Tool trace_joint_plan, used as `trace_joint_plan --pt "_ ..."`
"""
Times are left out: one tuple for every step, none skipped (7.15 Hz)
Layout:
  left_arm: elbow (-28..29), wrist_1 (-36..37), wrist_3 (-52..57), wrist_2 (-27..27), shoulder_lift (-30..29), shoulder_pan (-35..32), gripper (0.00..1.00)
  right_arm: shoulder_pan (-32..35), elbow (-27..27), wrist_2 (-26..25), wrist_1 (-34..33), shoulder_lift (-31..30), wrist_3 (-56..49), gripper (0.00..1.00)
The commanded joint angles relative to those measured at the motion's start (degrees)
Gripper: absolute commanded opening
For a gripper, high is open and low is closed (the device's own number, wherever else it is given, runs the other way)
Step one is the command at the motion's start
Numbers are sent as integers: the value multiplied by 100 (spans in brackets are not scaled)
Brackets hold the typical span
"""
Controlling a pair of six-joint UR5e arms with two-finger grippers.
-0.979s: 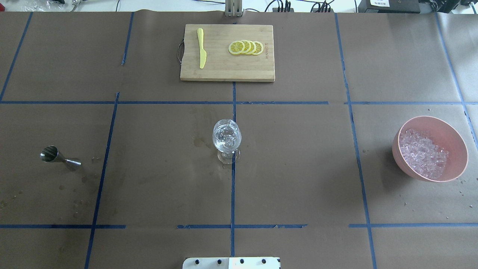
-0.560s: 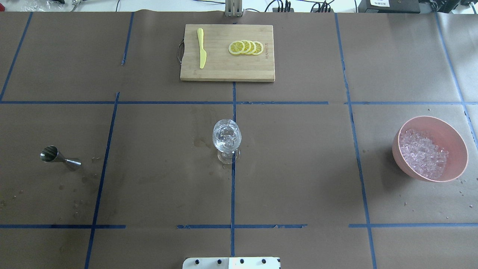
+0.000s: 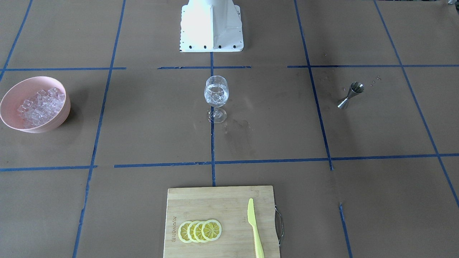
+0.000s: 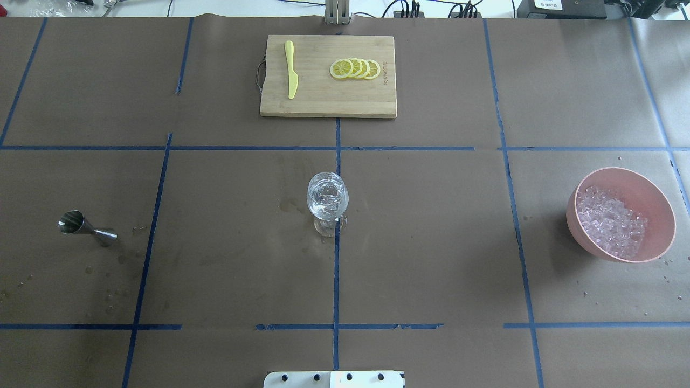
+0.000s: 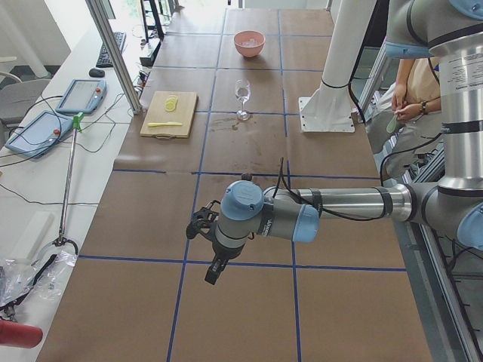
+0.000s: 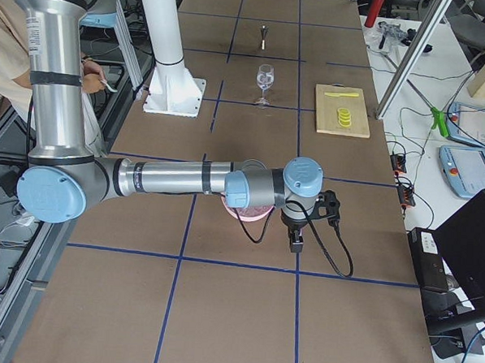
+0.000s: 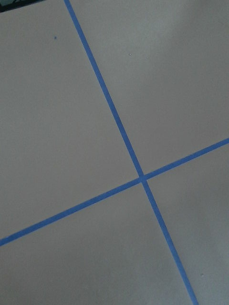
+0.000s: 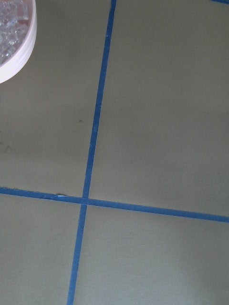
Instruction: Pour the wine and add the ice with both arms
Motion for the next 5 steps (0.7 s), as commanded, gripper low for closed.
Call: trace_joint_plan --pt "-129 448 30 124 -49 3 100 3 35 -11 7 -28 9 100" --pt "-226 1036 39 115 -67 3 100 -5 35 -11 33 -98 9 100" --pt "-235 1215 39 107 -180 -6 100 -6 35 -11 33 -116 9 100" --pt "-244 1365 39 -111 -242 -6 100 -6 35 -11 33 -151 0 100" --pt "-201 1367 30 -583 -251 3 100 -6 166 -2 77 -317 9 100"
